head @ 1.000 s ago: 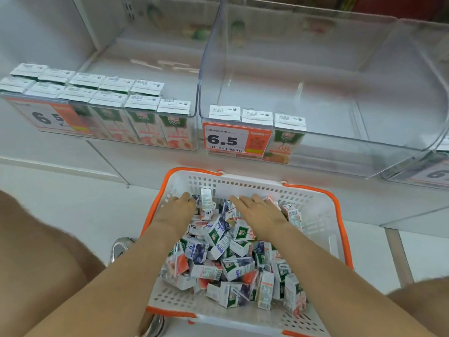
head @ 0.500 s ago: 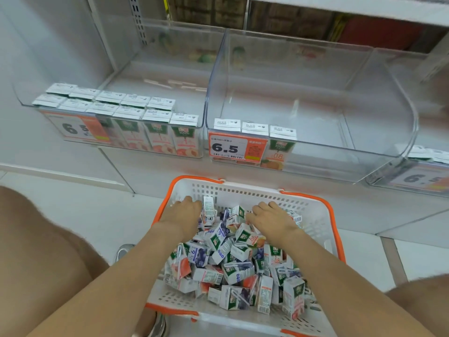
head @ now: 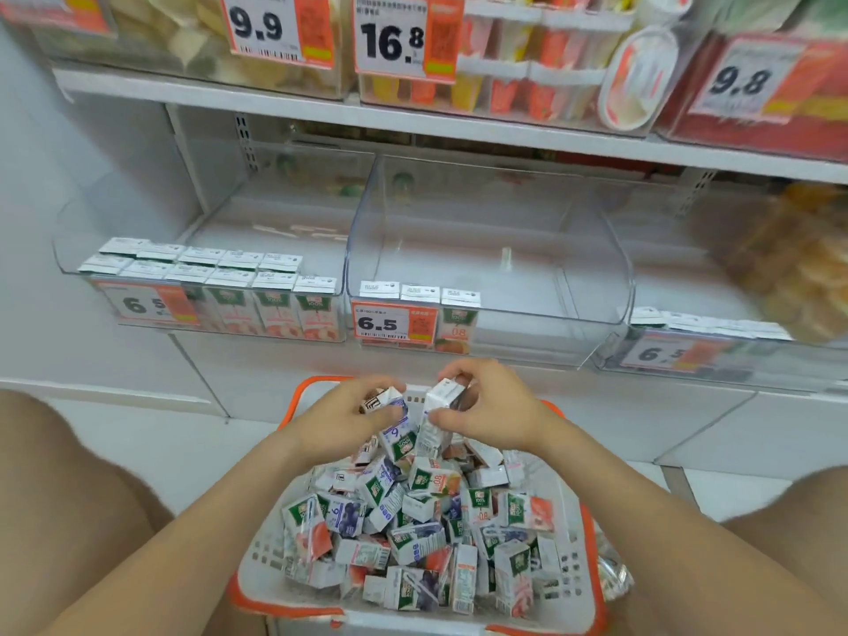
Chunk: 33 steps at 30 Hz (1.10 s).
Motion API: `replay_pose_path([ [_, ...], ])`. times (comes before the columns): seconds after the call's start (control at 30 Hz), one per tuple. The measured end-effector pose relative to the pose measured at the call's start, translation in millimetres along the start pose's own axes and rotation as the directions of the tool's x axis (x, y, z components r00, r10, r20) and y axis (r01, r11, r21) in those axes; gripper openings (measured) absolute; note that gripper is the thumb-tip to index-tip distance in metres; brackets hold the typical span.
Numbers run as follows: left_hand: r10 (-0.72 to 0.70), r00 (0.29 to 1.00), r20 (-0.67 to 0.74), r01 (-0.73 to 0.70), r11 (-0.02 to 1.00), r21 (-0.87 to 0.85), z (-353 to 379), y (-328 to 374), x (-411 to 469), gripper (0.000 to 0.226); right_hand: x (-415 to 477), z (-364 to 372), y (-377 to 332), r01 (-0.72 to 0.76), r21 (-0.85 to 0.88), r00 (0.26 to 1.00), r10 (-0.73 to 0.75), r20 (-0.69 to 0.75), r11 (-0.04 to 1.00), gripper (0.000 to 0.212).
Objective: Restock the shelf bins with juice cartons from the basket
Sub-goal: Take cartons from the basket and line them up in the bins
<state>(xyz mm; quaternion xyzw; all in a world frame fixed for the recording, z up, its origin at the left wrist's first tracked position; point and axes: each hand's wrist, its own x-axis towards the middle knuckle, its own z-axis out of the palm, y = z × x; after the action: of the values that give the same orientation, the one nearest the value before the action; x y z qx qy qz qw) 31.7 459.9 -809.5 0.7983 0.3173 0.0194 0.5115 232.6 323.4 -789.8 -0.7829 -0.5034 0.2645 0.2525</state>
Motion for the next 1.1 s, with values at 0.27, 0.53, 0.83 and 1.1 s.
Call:
replay_pose_path([
  [0.27,0.069,0.983,-0.168,-0.112,0.959,-0.260,-4.0,42.6,-26.5,0.019,-42.5,-47.7,-40.2,0.066,0.035,0.980,-0.058,-0.189,0.997,0.035],
  [0.53,-0.019,0.949,-0.313,-0.192,0.755,-0.627,9.4,86.2,-28.6,0.022,-67.8,-103.7,-43.1,0.021,0.033,0.899,-0.004,-0.437,0.999,0.036],
  [0.83,0.153,0.986,-0.073,-0.160,0.693,-0.703,54.1,174.3,-13.0,0.022,-93.0,-148.6,-31.9,0.080,-0.030,0.877,-0.085,-0.473,0.996,0.043],
  [1.1,0.290,0.924,-0.248,-0.358,0.883,-0.303,92.0,237.8,26.6,0.027,-110.6,-211.7,11.2,0.010,-0.096,0.852,-0.059,-0.520,0.995,0.033],
])
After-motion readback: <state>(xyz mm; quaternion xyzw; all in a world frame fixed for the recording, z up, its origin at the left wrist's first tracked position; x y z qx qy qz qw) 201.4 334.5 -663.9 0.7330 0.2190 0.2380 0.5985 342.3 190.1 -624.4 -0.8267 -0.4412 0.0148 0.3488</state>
